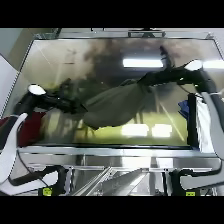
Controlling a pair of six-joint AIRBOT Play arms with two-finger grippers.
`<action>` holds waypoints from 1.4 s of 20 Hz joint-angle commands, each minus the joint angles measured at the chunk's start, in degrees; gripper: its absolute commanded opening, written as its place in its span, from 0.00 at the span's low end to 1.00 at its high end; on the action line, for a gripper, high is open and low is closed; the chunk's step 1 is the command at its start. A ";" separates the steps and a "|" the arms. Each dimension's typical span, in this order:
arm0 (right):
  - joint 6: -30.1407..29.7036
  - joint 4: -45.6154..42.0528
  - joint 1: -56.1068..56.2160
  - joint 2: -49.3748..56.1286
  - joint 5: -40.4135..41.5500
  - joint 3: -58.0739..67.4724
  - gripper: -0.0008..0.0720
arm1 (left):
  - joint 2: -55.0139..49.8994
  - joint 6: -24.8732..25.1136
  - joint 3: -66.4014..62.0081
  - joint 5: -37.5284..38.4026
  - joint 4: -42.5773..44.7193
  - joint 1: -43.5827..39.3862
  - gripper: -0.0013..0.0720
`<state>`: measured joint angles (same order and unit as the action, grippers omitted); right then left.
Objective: Fold the shirts.
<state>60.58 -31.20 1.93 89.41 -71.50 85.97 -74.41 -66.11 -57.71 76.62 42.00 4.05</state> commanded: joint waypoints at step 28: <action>23.47 -32.22 13.07 -6.03 19.10 -20.04 0.72 | -21.55 6.23 -24.52 6.03 -2.45 2.58 0.99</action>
<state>84.01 -63.20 16.97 80.31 -55.18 64.60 -90.63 -60.31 -79.50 79.18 39.46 3.25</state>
